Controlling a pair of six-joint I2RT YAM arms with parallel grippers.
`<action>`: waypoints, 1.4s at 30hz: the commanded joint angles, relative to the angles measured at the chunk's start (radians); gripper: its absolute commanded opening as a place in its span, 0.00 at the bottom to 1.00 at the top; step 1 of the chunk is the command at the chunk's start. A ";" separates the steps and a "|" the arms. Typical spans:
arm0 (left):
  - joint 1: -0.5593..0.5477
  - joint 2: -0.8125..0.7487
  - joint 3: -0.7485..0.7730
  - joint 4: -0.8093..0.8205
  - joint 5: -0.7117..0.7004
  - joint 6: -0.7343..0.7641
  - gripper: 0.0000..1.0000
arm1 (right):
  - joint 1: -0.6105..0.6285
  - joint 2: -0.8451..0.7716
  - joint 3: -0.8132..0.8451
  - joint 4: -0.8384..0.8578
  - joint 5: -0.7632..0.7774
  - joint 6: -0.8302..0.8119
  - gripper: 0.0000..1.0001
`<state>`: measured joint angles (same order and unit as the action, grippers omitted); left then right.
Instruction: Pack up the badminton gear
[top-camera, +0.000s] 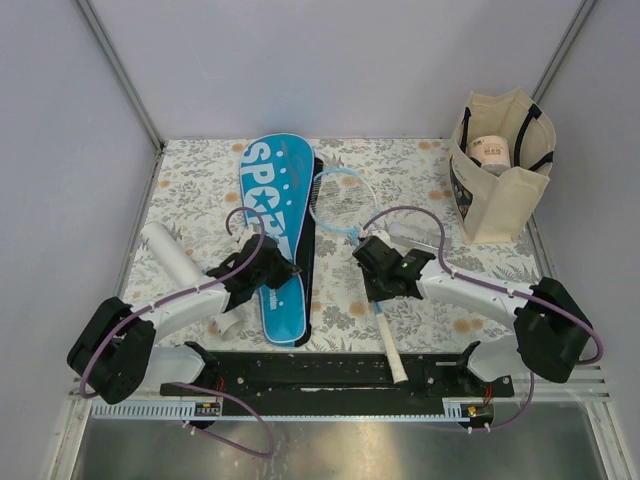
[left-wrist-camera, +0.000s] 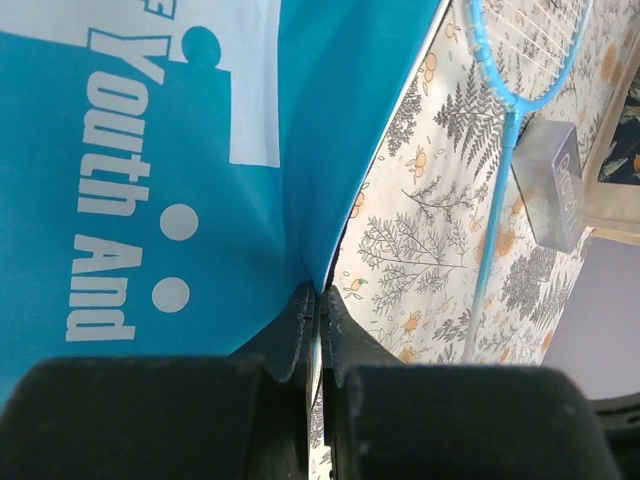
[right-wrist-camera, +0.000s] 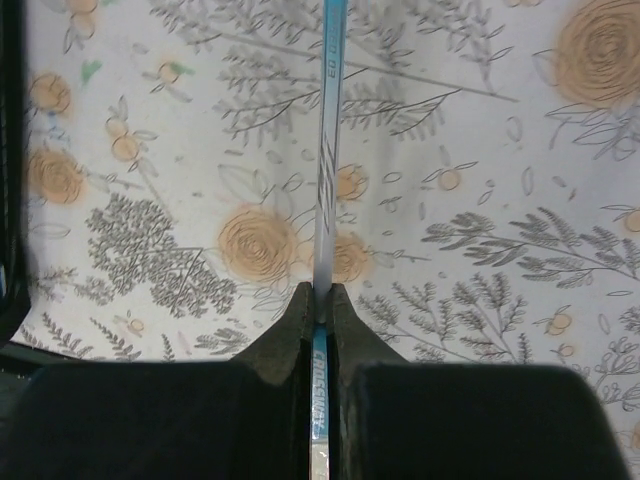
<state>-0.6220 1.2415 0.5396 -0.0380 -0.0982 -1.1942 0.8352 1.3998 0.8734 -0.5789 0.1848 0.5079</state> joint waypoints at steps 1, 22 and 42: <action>0.005 0.019 0.049 0.102 0.046 0.039 0.00 | 0.116 -0.050 0.003 0.008 0.061 0.073 0.00; 0.004 0.004 -0.010 0.190 0.230 -0.024 0.00 | 0.234 0.194 0.196 0.381 0.217 0.133 0.00; -0.008 -0.074 -0.113 0.271 0.241 -0.176 0.00 | 0.123 0.403 0.260 0.694 0.284 0.245 0.00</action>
<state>-0.6209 1.1973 0.4465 0.1310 0.1070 -1.2976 0.9676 1.7966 1.0847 -0.0071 0.3584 0.6765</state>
